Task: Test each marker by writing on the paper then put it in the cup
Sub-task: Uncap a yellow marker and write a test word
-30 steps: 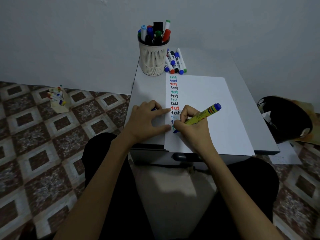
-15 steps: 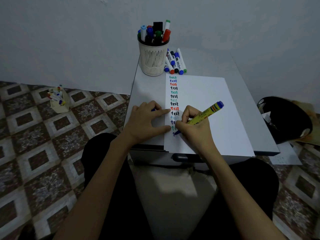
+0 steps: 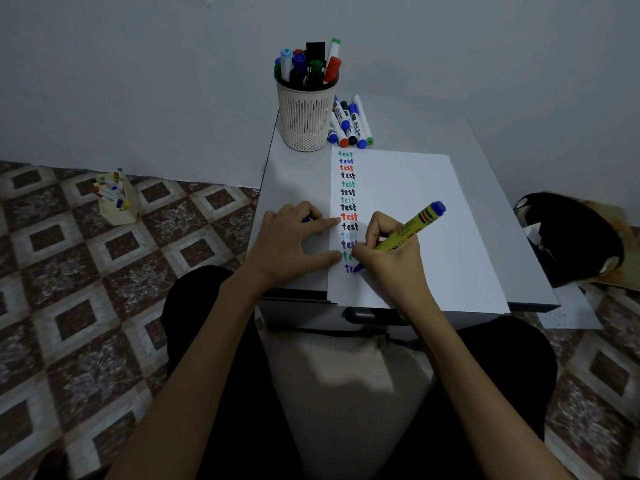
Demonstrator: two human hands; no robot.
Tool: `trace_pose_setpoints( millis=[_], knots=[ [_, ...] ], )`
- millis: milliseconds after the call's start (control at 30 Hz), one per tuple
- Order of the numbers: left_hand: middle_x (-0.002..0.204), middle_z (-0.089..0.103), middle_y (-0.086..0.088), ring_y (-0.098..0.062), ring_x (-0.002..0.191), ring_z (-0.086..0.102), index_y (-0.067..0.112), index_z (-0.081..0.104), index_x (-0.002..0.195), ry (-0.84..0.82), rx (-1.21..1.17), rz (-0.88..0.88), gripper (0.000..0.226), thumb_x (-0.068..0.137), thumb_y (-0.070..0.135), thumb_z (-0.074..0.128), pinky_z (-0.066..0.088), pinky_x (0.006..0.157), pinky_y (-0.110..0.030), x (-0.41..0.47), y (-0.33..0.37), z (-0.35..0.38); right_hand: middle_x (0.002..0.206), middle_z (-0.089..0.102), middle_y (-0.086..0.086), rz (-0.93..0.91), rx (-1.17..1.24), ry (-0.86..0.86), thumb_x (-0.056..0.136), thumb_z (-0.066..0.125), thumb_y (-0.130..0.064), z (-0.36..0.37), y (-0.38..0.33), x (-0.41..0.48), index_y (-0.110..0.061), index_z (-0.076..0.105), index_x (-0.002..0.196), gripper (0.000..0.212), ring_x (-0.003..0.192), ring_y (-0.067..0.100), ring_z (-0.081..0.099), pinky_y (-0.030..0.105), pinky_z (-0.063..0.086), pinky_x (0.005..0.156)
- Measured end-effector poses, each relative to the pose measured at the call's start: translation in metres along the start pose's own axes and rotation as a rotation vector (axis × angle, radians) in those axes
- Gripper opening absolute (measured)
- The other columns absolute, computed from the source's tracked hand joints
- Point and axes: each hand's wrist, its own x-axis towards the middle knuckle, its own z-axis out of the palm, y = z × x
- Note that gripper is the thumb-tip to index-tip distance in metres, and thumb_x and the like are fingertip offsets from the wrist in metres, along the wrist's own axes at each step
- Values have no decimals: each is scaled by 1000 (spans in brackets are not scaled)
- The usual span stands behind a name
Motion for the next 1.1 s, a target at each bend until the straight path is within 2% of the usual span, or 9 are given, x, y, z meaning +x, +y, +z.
trace_pose_setpoints(
  millis=[67, 167, 300, 500, 633, 867, 933, 1033, 1100],
  knots=[
    [104, 47, 6, -12, 94, 41, 32, 54, 128, 4, 0, 3, 74, 69, 73, 39, 25, 79, -31, 0, 0, 0, 58, 36, 14, -16, -10, 51, 67, 57, 10, 0, 1, 0, 0, 34, 60, 26, 55, 12, 36, 26, 33, 55],
    [104, 47, 6, -12, 94, 41, 32, 54, 128, 10, 4, 7, 74, 69, 73, 39, 23, 78, -30, 0, -1, 0, 59, 36, 19, -12, -16, 34, 70, 58, 11, 0, 2, 0, 2, 34, 61, 27, 55, 13, 37, 27, 37, 56],
    [103, 47, 6, -12, 93, 41, 32, 54, 128, 8, -15, 4, 74, 68, 73, 39, 27, 80, -32, 0, 1, -1, 57, 33, 11, 9, 13, 3, 66, 56, 8, 0, 2, 0, -2, 32, 59, 28, 55, 16, 34, 32, 31, 58],
    [104, 47, 7, -12, 93, 41, 31, 55, 128, 9, -11, 12, 74, 69, 73, 39, 24, 78, -30, 0, -1, 0, 62, 38, 27, 14, 0, 90, 67, 60, 4, -2, 1, 0, 1, 34, 60, 27, 59, 26, 41, 36, 41, 58],
    [103, 47, 6, -13, 93, 42, 30, 55, 128, 9, -11, 16, 74, 69, 73, 39, 27, 80, -33, 0, -1, -1, 60, 35, 20, -11, -38, 76, 66, 55, 5, 1, -2, -2, -1, 31, 60, 25, 56, 11, 37, 28, 35, 56],
    [100, 42, 10, -12, 93, 41, 31, 54, 128, 9, 6, 26, 73, 70, 72, 38, 25, 78, -32, 0, -1, 0, 62, 38, 19, -24, -51, 62, 71, 55, 11, -1, 0, -1, 2, 33, 63, 25, 60, 19, 41, 35, 40, 59],
    [102, 47, 6, -14, 93, 43, 29, 55, 128, 14, 14, 38, 67, 74, 64, 35, 27, 78, -33, -1, 0, 0, 62, 35, 22, 8, -8, 23, 69, 55, 9, -2, 2, 0, -1, 31, 62, 27, 62, 24, 40, 35, 40, 64],
    [106, 54, -2, -20, 92, 46, 24, 55, 128, 31, -24, 49, 57, 81, 38, 27, 31, 79, -38, -1, 0, -1, 61, 31, 24, 68, 38, -8, 67, 55, 7, -1, 0, 1, -8, 31, 59, 30, 63, 26, 41, 38, 39, 64],
    [113, 55, -5, -22, 94, 49, 20, 48, 134, 70, -118, 79, 54, 84, 15, 29, 37, 80, -41, -1, 0, 0, 56, 33, 16, 77, 70, 47, 69, 59, 11, -3, -4, 1, -8, 34, 59, 33, 54, 22, 38, 29, 38, 58]
  ],
)
